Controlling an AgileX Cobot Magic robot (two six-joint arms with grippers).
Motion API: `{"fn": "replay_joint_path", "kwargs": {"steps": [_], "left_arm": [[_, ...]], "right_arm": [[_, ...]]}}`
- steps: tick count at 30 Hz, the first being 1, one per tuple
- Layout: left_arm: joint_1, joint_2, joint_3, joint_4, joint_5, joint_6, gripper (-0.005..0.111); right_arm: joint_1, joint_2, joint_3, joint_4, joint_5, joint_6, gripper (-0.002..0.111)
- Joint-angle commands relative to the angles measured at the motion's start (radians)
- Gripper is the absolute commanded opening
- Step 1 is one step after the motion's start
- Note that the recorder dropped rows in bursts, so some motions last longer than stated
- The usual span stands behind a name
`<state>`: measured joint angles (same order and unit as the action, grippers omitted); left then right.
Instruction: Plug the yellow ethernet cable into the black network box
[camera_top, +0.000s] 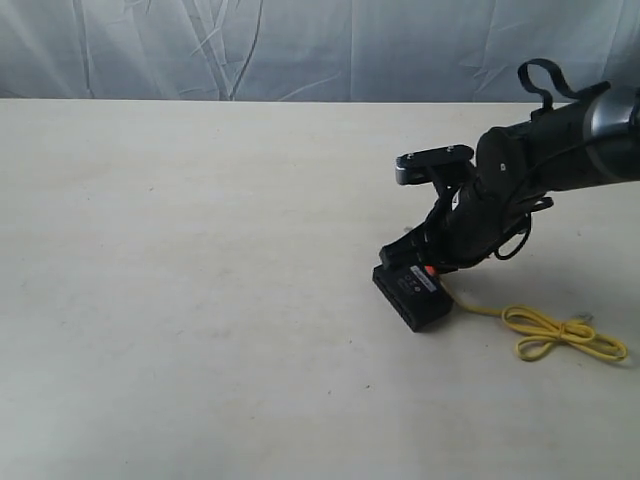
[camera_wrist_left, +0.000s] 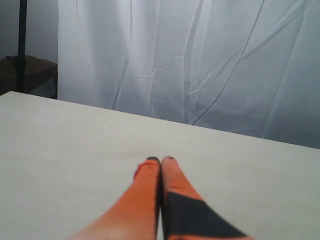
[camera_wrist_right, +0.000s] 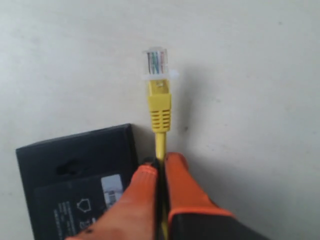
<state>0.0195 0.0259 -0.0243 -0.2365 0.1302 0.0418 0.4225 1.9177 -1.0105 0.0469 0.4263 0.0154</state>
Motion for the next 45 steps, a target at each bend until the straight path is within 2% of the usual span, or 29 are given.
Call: {"fn": "replay_joint_path", "kwargs": {"steps": [1, 8, 12, 13, 14, 15, 16, 17, 19, 20, 22, 24, 28, 45], "left_arm": [[-0.002, 0.098, -0.075, -0.010, 0.059, 0.019, 0.000], [-0.002, 0.384, -0.218, -0.057, 0.115, 0.220, 0.000], [-0.002, 0.579, -0.313, -0.172, 0.171, 0.429, 0.000], [-0.002, 0.697, -0.367, -0.311, 0.215, 0.608, 0.000], [-0.002, 0.759, -0.390, -0.393, 0.242, 0.718, 0.000], [-0.002, 0.883, -0.445, -0.582, 0.308, 0.959, 0.000], [-0.002, 0.933, -0.468, -0.656, 0.341, 1.053, 0.000], [-0.002, 1.058, -0.522, -0.821, 0.421, 1.256, 0.000], [-0.010, 1.220, -0.594, -0.971, 0.514, 1.458, 0.000], [-0.025, 1.271, -0.619, -0.994, 0.527, 1.499, 0.000], [-0.120, 1.434, -0.709, -1.000, 0.520, 1.536, 0.000], [-0.202, 1.520, -0.763, -1.004, 0.495, 1.541, 0.000], [-0.289, 1.617, -0.834, -1.011, 0.478, 1.541, 0.000], [-0.303, 1.644, -0.849, -1.030, 0.478, 1.565, 0.000]], "right_arm": [[0.027, 0.002, -0.001, 0.030, -0.023, -0.015, -0.001], [0.043, -0.001, -0.001, 0.040, -0.034, -0.015, -0.001], [0.031, -0.043, -0.005, 0.036, 0.006, -0.015, -0.001], [0.006, -0.081, -0.005, 0.036, 0.042, -0.015, -0.001], [-0.007, -0.098, -0.005, 0.036, 0.067, -0.015, -0.001], [-0.028, -0.142, -0.005, 0.036, 0.122, -0.015, -0.001], [-0.034, -0.157, -0.005, 0.033, 0.147, -0.015, -0.001], [-0.037, -0.181, -0.005, 0.028, 0.240, -0.015, -0.001], [-0.011, -0.197, 0.026, 0.032, 0.300, -0.015, -0.001], [0.001, -0.197, 0.045, 0.032, 0.291, -0.015, -0.001], [0.049, -0.199, 0.118, 0.052, 0.241, -0.009, -0.001], [0.069, -0.199, 0.154, 0.087, 0.202, -0.007, -0.001], [0.069, -0.197, 0.197, 0.127, 0.062, -0.005, -0.001], [0.069, -0.104, 0.200, 0.227, -0.193, -0.005, -0.001]]}}
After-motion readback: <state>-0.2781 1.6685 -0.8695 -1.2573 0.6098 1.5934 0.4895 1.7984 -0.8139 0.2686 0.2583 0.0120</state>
